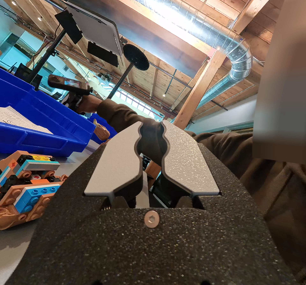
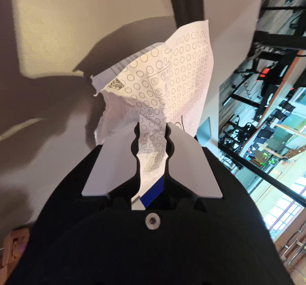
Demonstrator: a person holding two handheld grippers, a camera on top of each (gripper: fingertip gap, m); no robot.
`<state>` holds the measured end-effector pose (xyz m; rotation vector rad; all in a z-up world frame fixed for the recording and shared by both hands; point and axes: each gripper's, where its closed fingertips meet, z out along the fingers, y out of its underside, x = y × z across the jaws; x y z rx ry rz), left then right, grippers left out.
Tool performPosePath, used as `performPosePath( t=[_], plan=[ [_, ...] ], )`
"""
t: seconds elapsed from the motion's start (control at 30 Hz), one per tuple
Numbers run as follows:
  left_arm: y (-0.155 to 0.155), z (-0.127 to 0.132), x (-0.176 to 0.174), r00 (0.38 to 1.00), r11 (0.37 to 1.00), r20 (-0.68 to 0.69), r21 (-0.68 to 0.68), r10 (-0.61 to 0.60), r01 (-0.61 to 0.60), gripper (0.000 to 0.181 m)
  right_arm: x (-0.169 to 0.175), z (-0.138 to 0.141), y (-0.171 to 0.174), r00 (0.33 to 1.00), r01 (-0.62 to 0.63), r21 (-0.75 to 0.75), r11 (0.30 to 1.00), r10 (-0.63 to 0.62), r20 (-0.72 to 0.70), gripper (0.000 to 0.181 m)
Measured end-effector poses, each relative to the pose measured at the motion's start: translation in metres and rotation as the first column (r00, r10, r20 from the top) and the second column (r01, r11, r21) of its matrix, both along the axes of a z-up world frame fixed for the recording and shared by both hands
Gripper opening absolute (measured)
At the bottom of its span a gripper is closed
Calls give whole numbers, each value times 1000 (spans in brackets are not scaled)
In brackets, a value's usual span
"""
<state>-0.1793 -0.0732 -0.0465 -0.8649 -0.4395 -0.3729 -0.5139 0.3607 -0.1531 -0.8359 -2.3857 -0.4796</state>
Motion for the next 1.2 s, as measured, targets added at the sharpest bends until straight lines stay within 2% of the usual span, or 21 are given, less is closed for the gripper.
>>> performPosePath(
  t=[0.17,0.27,0.33,0.4,0.5,0.6,0.7,0.8,0.93,1.03,1.07,1.13,1.2],
  plan=[
    [0,0,0,1000,1000,-4,-6,7,-7,19,1,72,-33,962,-164,29,986,167,-215,29],
    [1,0,1,1000,1000,-8,-11,12,-12,19,12,124,-81,866,-387,78,919,391,-312,29],
    [1,0,1,1000,1000,-9,-13,15,-15,19,30,152,-129,734,-583,118,804,583,-348,30],
    [1,-1,0,1000,1000,-9,-15,17,-17,19,59,163,-181,578,-755,122,644,742,-340,31],
    [2,-1,0,1000,1000,-8,-20,19,-19,19,109,148,-248,376,-908,92,409,891,-255,32],
    [2,-1,0,1000,999,-13,-26,24,-25,19,130,115,-271,298,-944,124,305,952,-73,37],
    [1,-1,1,1000,999,-14,-27,28,-28,19,131,91,-272,278,-948,186,260,958,76,48],
    [1,-1,0,1000,999,-11,-24,24,-24,19,127,87,-269,301,-938,213,274,948,105,54],
    [1,-1,-1,1000,1000,-5,-21,14,-14,19,121,97,-255,371,-905,252,344,926,71,53],
    [1,-1,-1,1000,1000,-1,-18,8,-8,19,117,109,-242,453,-854,280,438,892,-13,45],
    [2,-1,-1,1000,1000,0,-17,7,-7,19,117,111,-240,476,-839,272,470,878,-47,45],
    [2,-1,-1,1000,1000,0,-18,6,-6,19,129,106,-251,486,-851,159,500,865,-122,43],
    [2,-1,-2,1000,1000,2,-18,6,-6,19,150,92,-274,465,-881,-1,472,868,-175,41]
  ],
)
